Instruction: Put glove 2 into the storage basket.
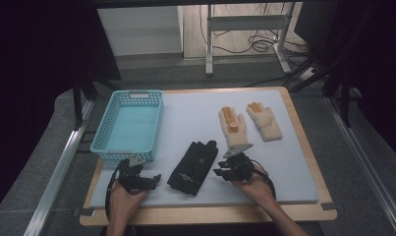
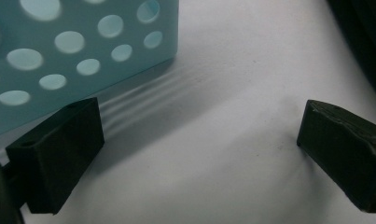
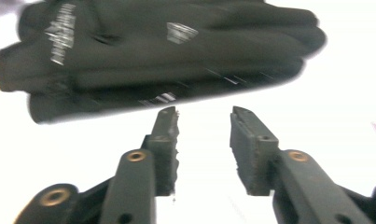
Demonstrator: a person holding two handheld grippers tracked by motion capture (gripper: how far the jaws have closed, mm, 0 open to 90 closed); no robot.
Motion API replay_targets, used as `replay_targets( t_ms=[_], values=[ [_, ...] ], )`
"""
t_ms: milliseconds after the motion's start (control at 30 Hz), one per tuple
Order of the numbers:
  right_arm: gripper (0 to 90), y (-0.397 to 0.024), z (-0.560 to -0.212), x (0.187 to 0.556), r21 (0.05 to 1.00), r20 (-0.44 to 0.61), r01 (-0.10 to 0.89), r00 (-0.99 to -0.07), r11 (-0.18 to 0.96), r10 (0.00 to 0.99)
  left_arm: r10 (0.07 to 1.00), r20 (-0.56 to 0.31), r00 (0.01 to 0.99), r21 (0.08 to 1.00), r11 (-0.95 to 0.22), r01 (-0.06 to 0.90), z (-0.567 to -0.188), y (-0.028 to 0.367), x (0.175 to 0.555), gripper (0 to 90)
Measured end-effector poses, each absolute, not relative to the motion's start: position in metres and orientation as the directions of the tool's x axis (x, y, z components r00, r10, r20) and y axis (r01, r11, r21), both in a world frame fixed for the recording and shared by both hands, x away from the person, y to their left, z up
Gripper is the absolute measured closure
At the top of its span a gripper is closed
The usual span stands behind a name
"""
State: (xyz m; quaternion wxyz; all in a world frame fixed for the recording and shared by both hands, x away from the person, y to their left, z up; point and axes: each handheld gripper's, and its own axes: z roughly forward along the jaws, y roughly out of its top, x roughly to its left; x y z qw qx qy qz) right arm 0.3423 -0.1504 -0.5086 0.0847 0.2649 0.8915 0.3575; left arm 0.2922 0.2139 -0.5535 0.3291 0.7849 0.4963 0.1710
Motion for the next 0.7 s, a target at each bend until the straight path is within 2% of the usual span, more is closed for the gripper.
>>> replay_targets(
  t_ms=[33,167,367,467,600,700],
  values=[
    [58.3,-0.15,-0.509,0.342,0.682,0.038,0.412,-0.845,0.604,0.533,0.892,-0.058,0.449,0.686,-0.291,0.667,-0.554,0.214,0.292,0.6],
    [44.2,-0.184,-0.508,0.349,0.693,0.029,0.446,-0.803,0.567,0.596,0.892,-0.061,0.449,0.687,-0.289,0.667,-0.554,0.214,0.292,0.6],
    [28.5,-0.241,-0.514,0.359,0.707,-0.02,0.495,-0.7,0.505,0.713,0.891,-0.059,0.45,0.69,-0.289,0.664,-0.553,0.214,0.292,1.2],
    [25.8,-0.254,-0.518,0.362,0.711,-0.017,0.51,-0.675,0.484,0.737,0.887,-0.058,0.458,0.688,-0.297,0.662,-0.552,0.213,0.292,1.9],
    [20.7,-0.27,-0.525,0.367,0.704,-0.049,0.531,-0.626,0.471,0.778,0.862,-0.089,0.499,0.691,-0.307,0.654,-0.543,0.205,0.292,2.2],
    [19.6,-0.273,-0.528,0.366,0.727,-0.038,0.519,-0.624,0.45,0.781,0.836,-0.132,0.532,0.706,-0.297,0.642,-0.534,0.193,0.29,1.2]
  ],
)
